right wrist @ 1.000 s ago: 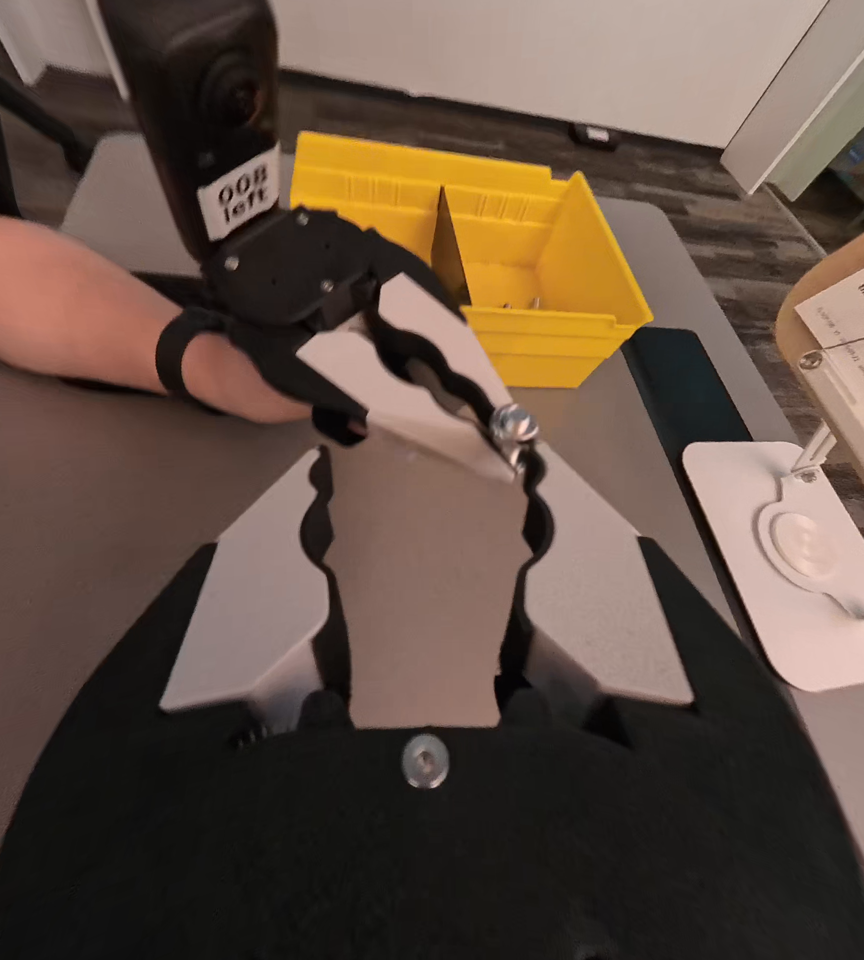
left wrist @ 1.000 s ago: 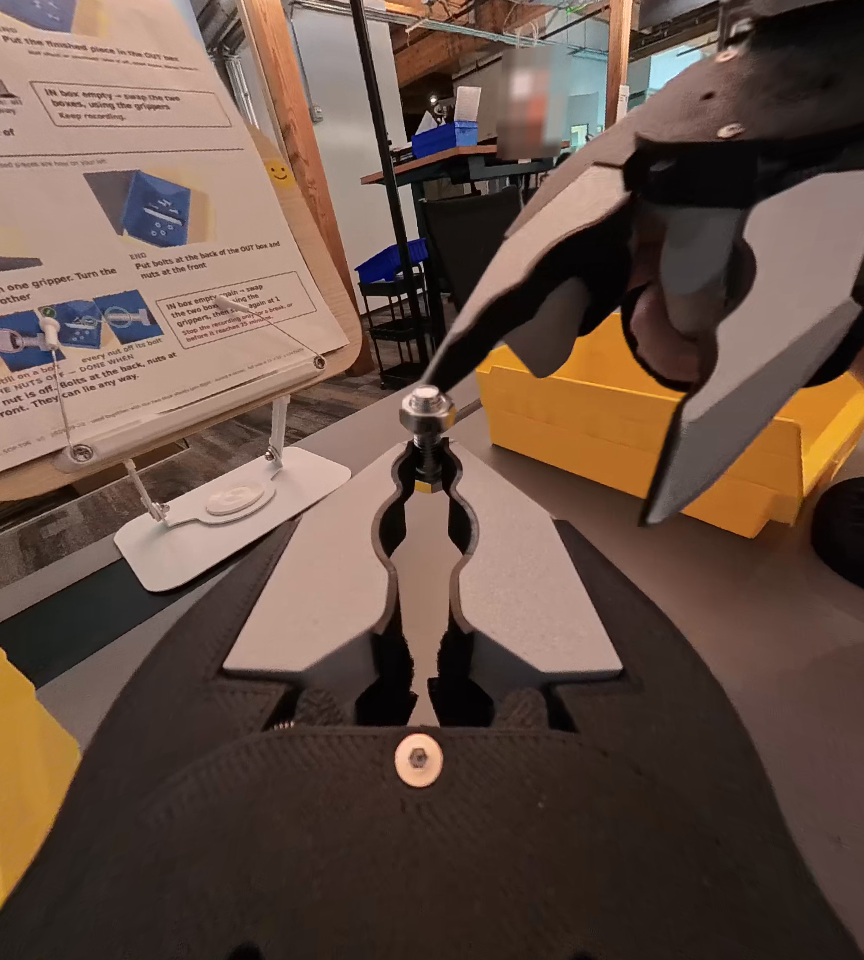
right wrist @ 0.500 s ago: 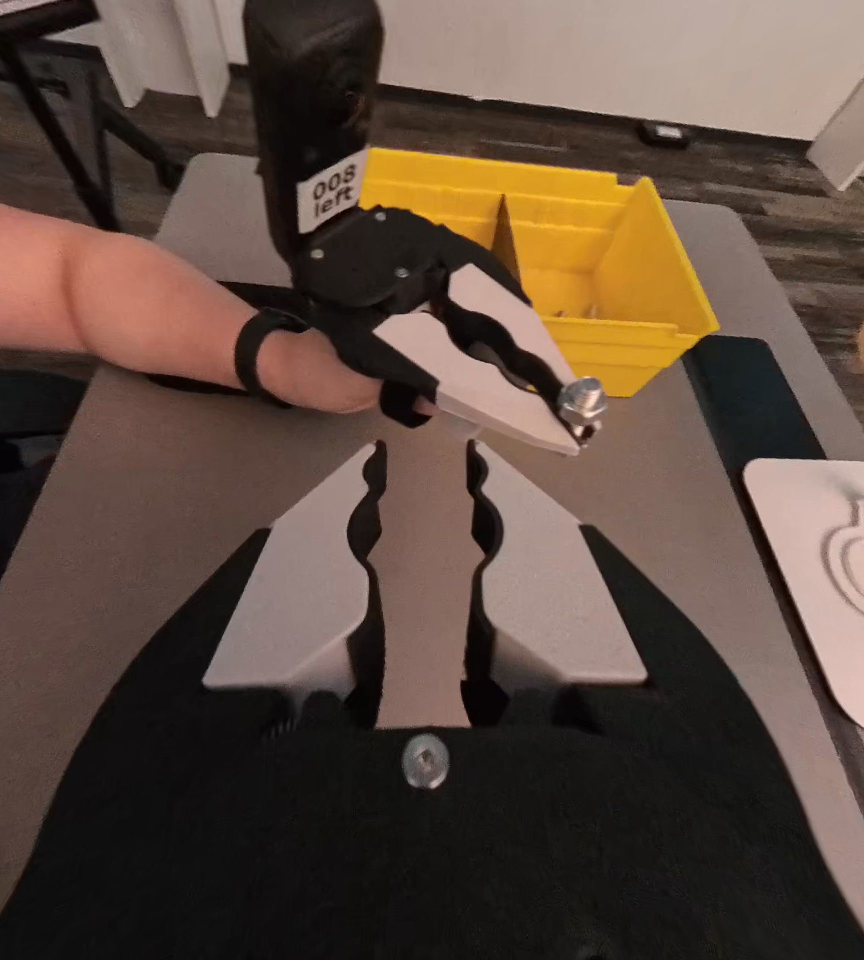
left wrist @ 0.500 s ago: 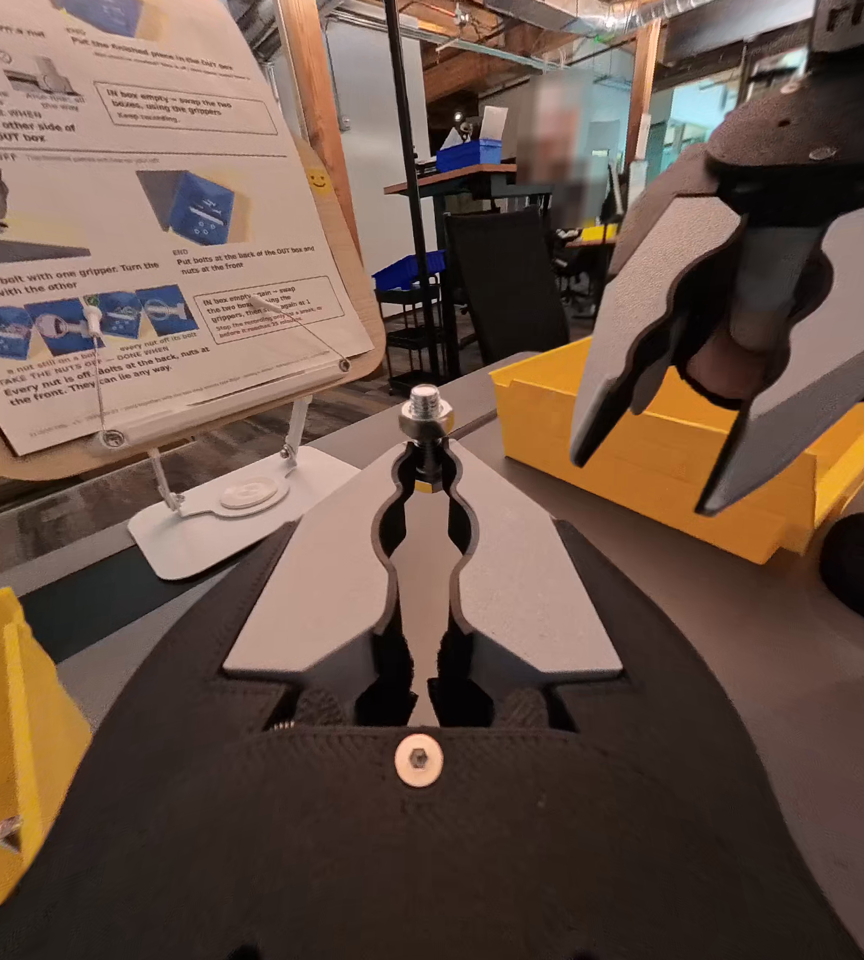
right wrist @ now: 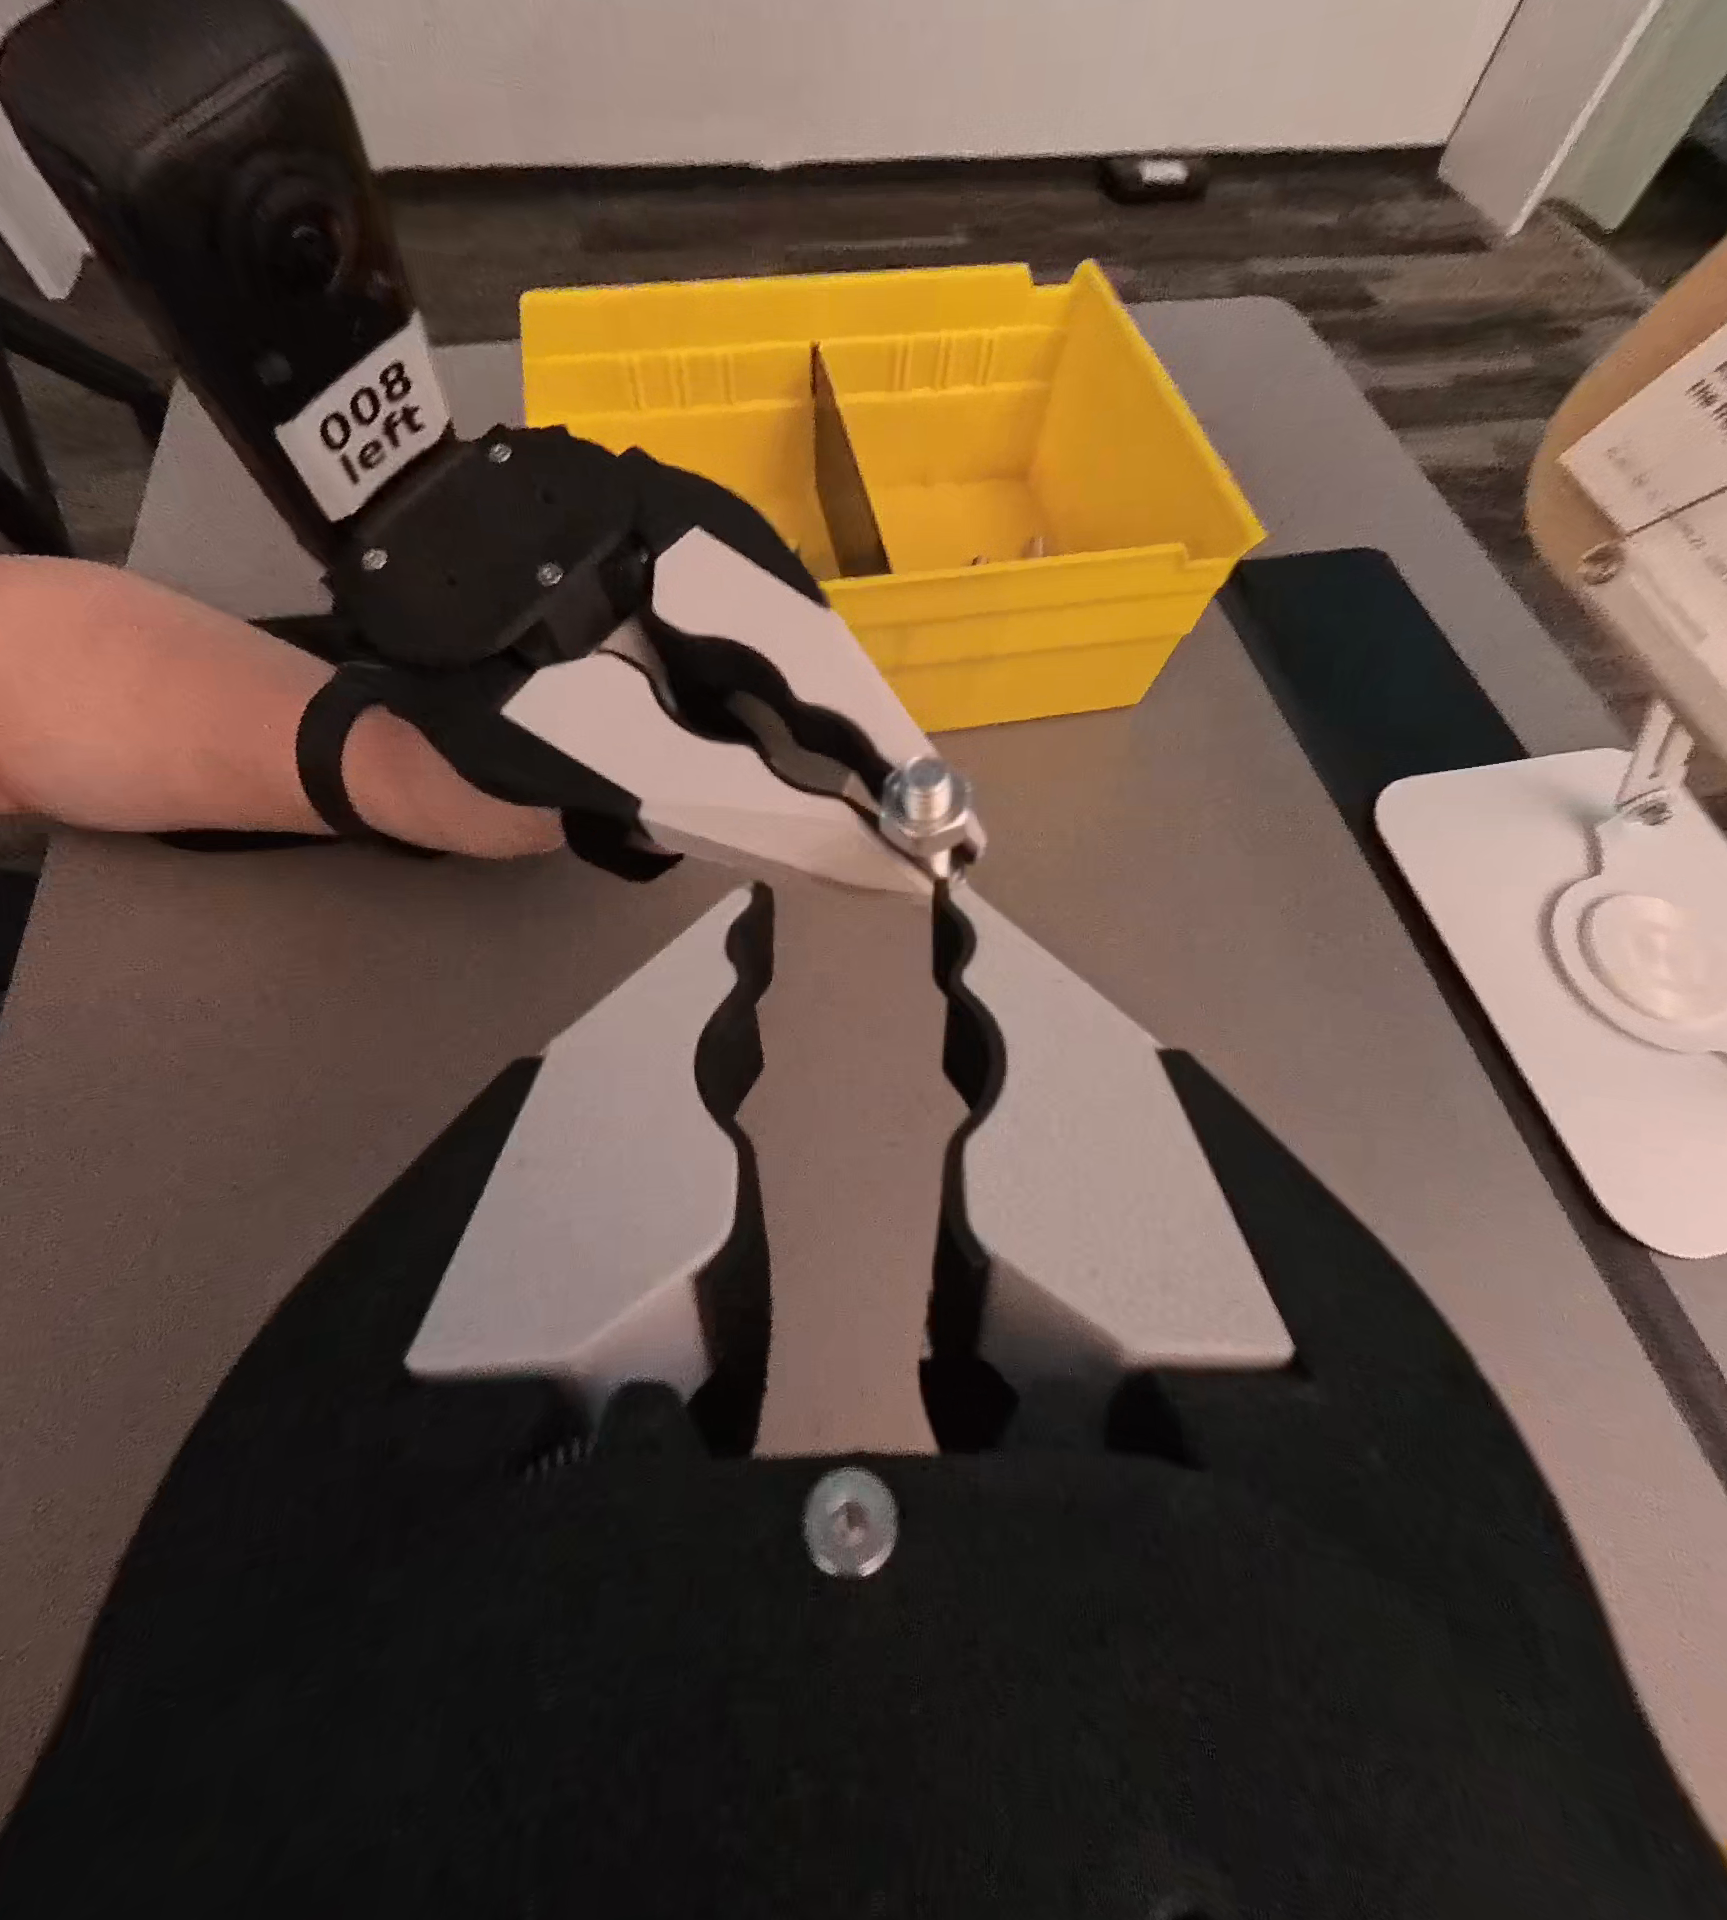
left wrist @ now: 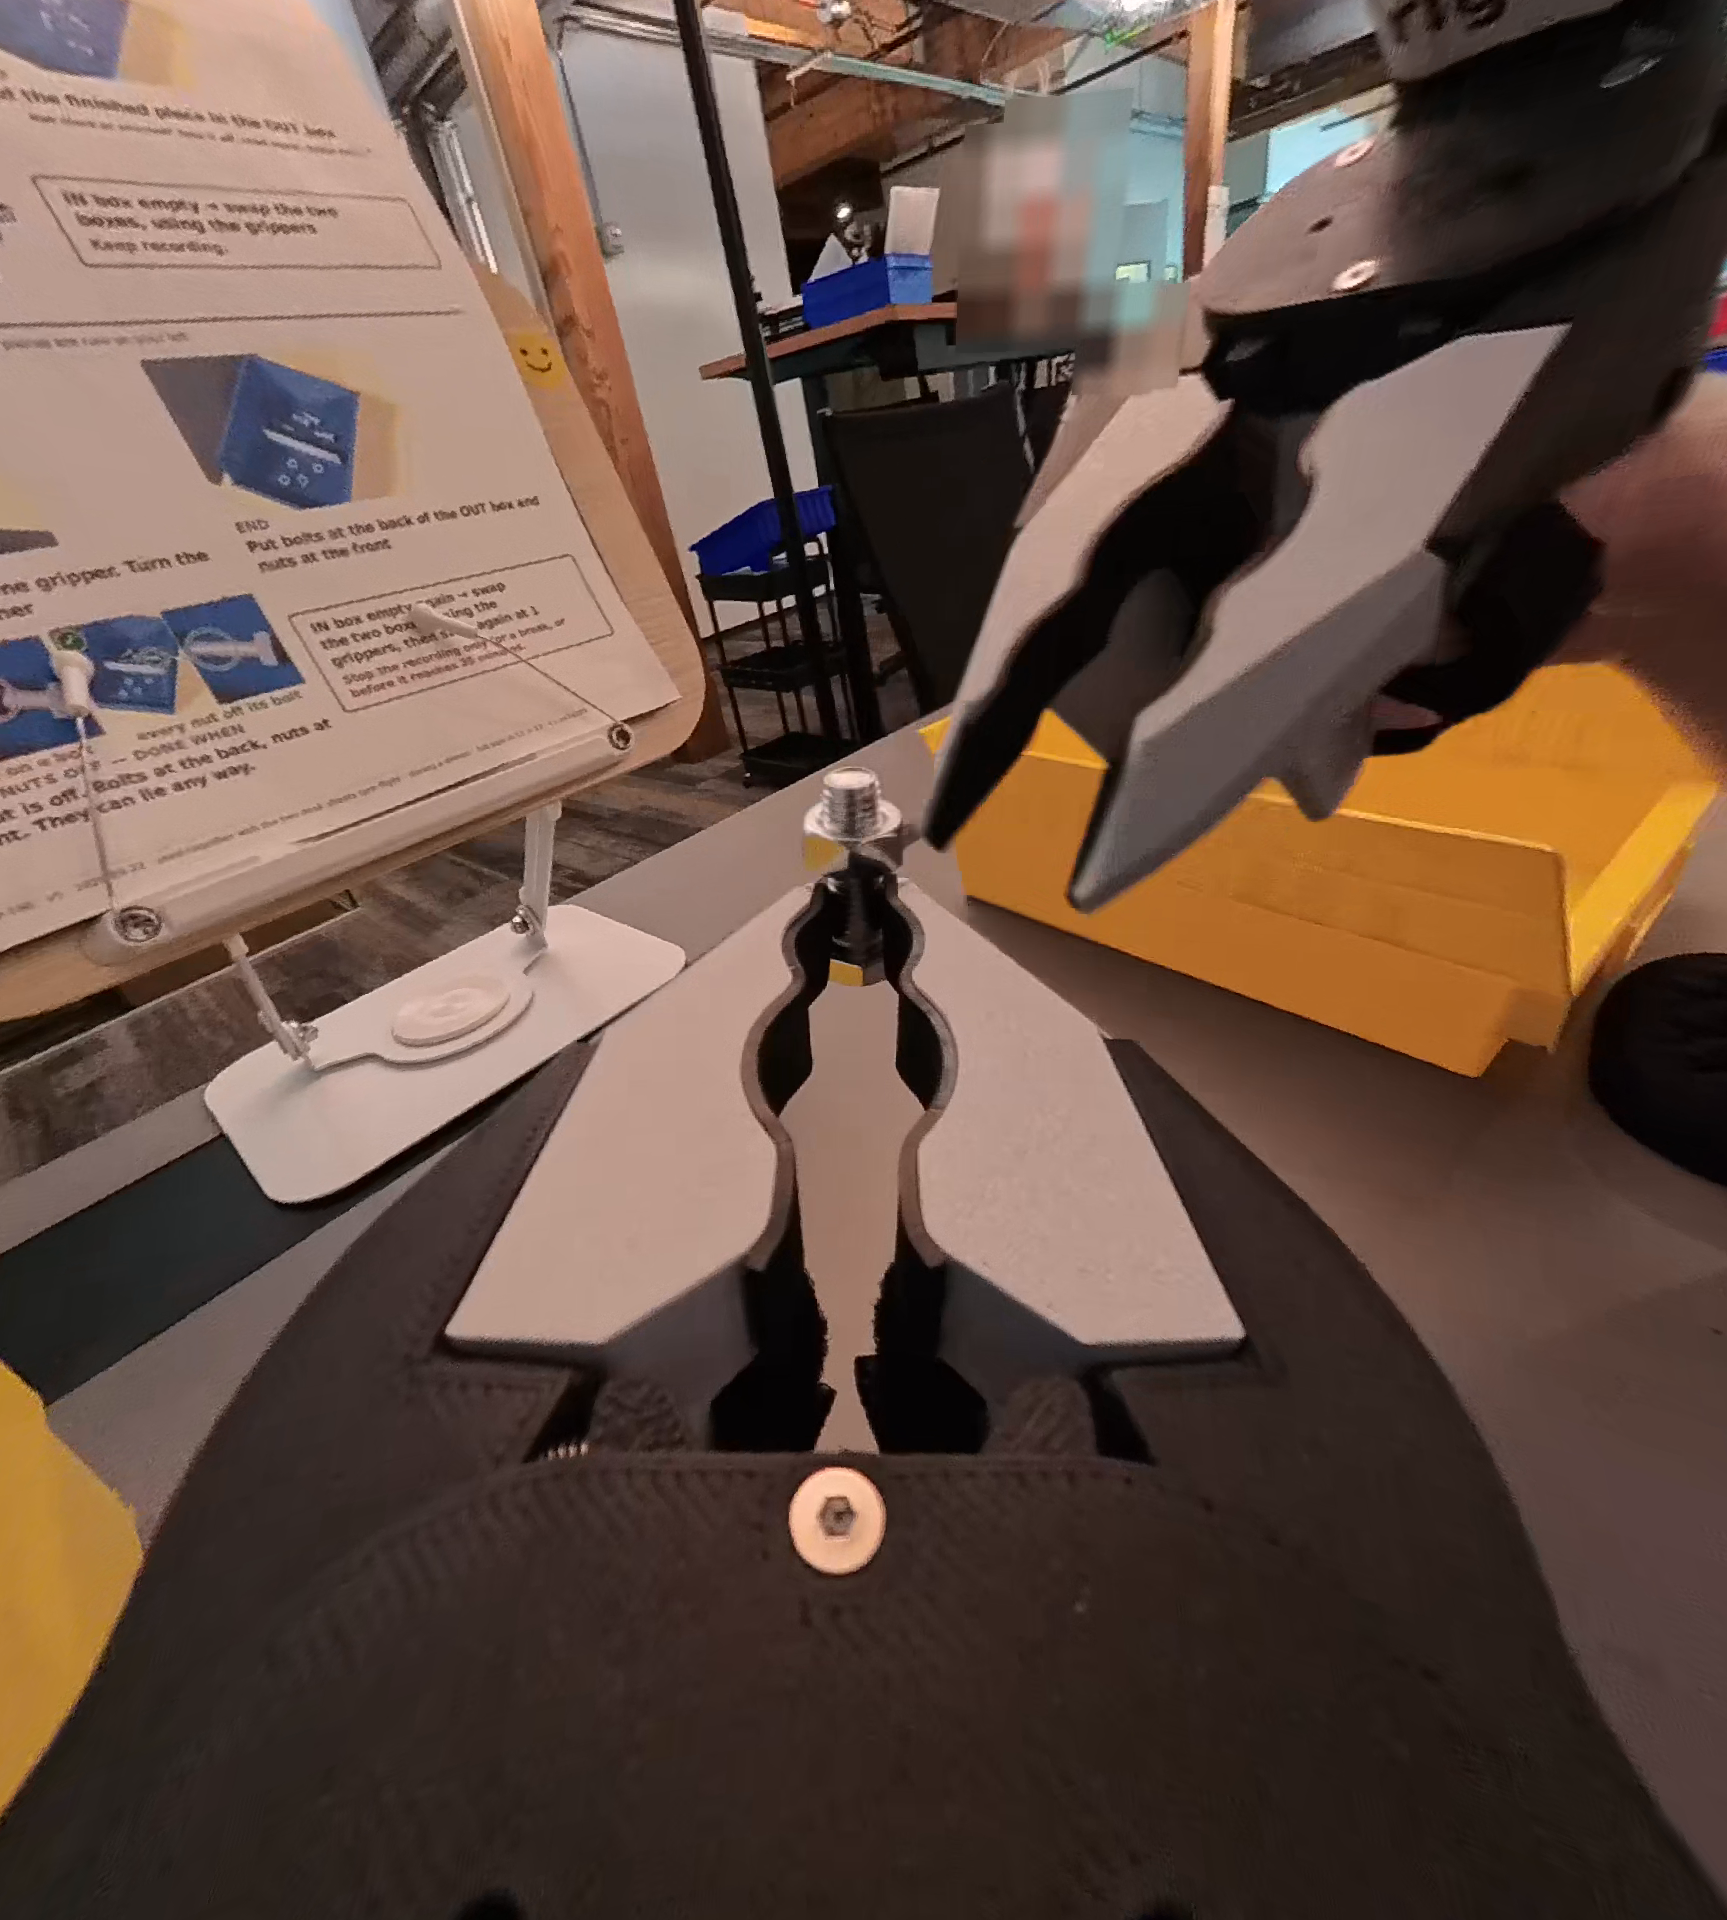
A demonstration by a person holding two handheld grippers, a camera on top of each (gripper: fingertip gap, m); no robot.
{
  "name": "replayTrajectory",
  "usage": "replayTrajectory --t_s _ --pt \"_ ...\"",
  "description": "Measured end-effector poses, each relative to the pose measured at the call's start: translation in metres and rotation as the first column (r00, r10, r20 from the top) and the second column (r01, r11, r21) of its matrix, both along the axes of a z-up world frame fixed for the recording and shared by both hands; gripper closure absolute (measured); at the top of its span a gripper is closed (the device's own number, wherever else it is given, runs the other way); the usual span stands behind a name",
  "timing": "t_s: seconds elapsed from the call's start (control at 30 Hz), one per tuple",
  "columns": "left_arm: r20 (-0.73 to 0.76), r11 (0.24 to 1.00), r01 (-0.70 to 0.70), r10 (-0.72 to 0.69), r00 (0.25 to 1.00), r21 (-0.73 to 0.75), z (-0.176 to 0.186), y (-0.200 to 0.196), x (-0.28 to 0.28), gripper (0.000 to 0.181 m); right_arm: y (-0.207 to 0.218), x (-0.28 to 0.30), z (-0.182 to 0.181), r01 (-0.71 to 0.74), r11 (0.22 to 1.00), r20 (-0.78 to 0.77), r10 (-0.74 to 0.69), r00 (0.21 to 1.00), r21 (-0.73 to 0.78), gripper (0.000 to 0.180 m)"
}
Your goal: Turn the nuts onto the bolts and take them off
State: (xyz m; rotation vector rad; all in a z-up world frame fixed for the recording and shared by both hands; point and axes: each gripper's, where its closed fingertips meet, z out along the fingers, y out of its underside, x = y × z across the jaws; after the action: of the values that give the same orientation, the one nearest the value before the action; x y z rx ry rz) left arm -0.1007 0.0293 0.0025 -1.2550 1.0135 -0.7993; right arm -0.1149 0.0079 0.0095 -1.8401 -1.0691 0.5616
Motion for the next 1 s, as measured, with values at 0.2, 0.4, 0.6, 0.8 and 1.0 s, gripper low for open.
replayTrajectory --t_s 0.2,0.4,0.6,0.8,1.0 --pt "0.006 0.999 0.032 -0.032 0.999 0.003 0.001 -0.006 0.003 0.173 0.013 -0.006 0.021 0.029 0.985 -0.097 -0.012 0.995 0.168 0.156" --pt "0.03 0.997 0.071 -0.071 0.997 -0.001 0.004 -0.012 0.004 0.174 0.013 -0.008 0.018 0.02 0.994 -0.122 -0.007 0.993 0.111 0.171" --pt "0.149 0.993 0.116 -0.113 0.982 -0.013 0.024 -0.018 -0.001 0.131 0.014 0.011 0.033 0.048 0.999 -0.262 -0.052 0.964 -0.02 0.171" --pt "0.023 0.969 0.188 -0.186 0.982 -0.16 -0.015 -0.017 0.018 0.134 -0.005 0.113 0.037 0.266 0.949 -0.109 -0.286 0.952 -0.169 0.171" --pt "-0.134 0.963 0.179 -0.208 0.969 -0.201 -0.052 -0.021 0.031 0.138 -0.07 0.303 -0.094 0.777 0.411 0.513 -0.588 0.625 -0.476 0.171"
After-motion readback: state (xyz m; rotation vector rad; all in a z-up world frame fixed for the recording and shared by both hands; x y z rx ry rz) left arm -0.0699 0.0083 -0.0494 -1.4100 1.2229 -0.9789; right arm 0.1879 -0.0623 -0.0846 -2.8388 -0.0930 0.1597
